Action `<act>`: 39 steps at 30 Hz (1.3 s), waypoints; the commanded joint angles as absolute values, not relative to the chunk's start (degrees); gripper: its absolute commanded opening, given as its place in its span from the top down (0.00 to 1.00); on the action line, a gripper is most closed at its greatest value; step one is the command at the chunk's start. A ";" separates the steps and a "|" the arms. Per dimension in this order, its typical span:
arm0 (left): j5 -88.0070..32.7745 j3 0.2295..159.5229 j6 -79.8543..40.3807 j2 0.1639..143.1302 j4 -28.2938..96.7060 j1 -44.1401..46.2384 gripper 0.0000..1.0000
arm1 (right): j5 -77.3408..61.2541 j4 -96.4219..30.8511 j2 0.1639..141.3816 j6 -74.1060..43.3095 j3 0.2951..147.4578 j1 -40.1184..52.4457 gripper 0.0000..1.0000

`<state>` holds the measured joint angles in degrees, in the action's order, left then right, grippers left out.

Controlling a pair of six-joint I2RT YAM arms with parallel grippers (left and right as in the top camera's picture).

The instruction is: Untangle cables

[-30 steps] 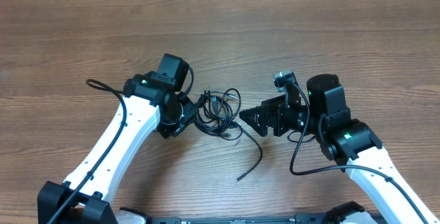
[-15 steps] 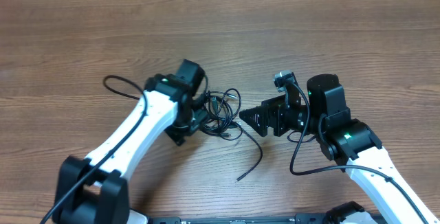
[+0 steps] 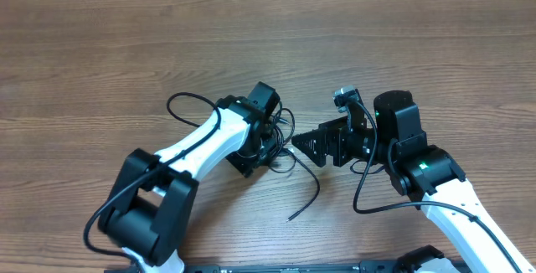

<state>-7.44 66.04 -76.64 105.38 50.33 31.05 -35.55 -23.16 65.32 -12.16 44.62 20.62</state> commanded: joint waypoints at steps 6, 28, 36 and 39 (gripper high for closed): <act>-6.87 65.63 -78.48 108.81 48.51 30.85 0.57 | -34.52 -22.98 65.52 -11.88 45.39 20.56 0.09; -4.91 65.63 -78.50 108.81 50.65 24.36 0.62 | -34.52 -23.09 65.52 -11.88 45.39 20.56 0.09; -6.02 65.63 -78.89 108.81 49.04 24.32 0.51 | -34.52 -23.07 65.52 -11.88 45.39 20.56 0.09; -10.76 65.67 -78.85 108.81 46.83 23.77 0.55 | -34.52 -23.09 65.52 -11.88 45.39 20.56 0.09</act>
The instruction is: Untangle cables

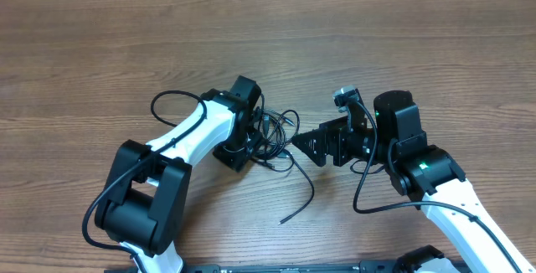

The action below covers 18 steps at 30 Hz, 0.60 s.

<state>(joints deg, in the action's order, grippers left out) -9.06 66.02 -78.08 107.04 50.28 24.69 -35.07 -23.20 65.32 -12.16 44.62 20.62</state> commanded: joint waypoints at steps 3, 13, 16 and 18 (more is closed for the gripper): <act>-15.22 65.78 -78.28 108.81 44.91 23.03 0.58 | -34.50 -23.09 65.52 -11.88 45.39 20.56 0.09; -22.15 65.78 -73.63 108.81 42.83 20.99 0.59 | -33.87 -23.31 65.52 -11.88 45.39 20.56 0.09; -22.59 65.78 -73.47 108.79 42.81 20.73 0.59 | -33.87 -23.31 65.52 -11.86 45.39 20.56 0.09; -21.50 65.78 -73.78 108.79 42.78 20.53 0.61 | -33.80 -23.29 65.52 -11.86 45.39 20.56 0.09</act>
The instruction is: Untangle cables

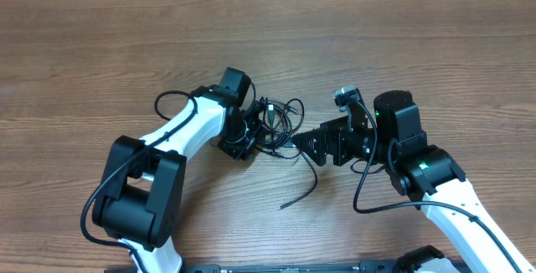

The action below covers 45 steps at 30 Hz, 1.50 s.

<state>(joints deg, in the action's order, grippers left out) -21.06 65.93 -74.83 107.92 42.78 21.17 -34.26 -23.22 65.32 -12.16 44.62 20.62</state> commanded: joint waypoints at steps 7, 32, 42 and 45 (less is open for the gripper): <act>-10.28 65.78 -78.32 108.81 42.76 20.71 0.52 | -33.47 -23.31 65.52 -11.88 45.39 20.56 0.09; -6.52 65.78 -78.89 108.88 38.52 27.20 0.48 | -33.47 -23.29 65.52 -11.88 45.39 20.56 0.09; -3.42 65.78 -78.89 108.88 38.68 27.51 0.60 | -33.47 -23.31 65.52 -11.88 45.39 20.56 0.09; -3.42 65.78 -78.89 108.88 38.65 27.51 0.67 | -33.47 -23.31 65.52 -11.88 45.39 20.56 0.09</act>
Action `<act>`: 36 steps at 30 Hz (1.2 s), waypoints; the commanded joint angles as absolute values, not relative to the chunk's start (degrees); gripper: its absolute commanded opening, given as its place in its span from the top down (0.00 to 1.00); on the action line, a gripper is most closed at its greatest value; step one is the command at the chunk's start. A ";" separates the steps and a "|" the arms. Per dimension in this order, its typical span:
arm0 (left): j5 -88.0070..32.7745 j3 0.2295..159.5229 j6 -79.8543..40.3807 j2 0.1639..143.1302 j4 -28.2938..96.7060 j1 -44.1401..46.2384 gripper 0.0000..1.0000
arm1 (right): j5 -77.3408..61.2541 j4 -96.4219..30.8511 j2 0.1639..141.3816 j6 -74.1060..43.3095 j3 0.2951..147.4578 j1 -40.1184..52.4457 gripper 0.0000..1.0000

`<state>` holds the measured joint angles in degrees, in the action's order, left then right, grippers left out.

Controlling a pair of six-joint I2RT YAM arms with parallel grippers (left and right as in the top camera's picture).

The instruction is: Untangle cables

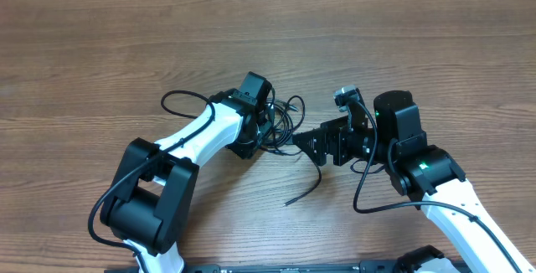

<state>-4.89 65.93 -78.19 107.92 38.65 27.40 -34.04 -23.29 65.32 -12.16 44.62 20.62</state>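
A tangle of thin black cables (283, 121) lies at mid-table between the two arms. My left gripper (258, 139) sits at the tangle's left side, its fingers mostly hidden under the wrist, and appears shut on the cables. My right gripper (297, 141) points left, its jaws shut on a strand at the tangle's right edge. From there a loose cable end (301, 191) trails down toward the front of the table.
The wooden table (100, 47) runs out on all sides of the arms. The left arm's own black cable (180, 97) loops out beside its forearm. The right arm's cable (362, 191) hangs in a loop under its wrist.
My left gripper and wrist have moved to the right, closer to the right gripper. The tangle bunched slightly and the loose end shifted a little to the right. The right arm has not moved.
My left gripper was at the tangle near the right gripper, which held a strand throughout. Then it stood farther left with the cables drawn along, then farther left still with the tangle stretched. Now it is back near the right gripper.
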 commanded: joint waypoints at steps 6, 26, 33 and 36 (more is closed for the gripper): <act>-3.42 65.78 -78.89 108.88 38.68 27.53 0.73 | -33.50 -23.31 65.52 -11.88 45.39 20.56 0.09; -4.29 65.78 -78.91 108.88 38.68 27.51 0.96 | -33.47 -23.33 65.52 -11.88 45.39 20.56 0.09; -15.42 65.78 -78.87 108.86 38.52 25.69 0.96 | -33.47 -23.35 65.52 -11.88 45.39 20.56 0.09; -19.29 65.78 -78.22 108.86 38.52 24.29 0.96 | -33.47 -23.51 65.52 -11.88 45.39 20.56 0.09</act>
<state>-12.21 65.98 -78.28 107.92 38.50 25.28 -34.04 -23.29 65.32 -12.16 44.62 20.62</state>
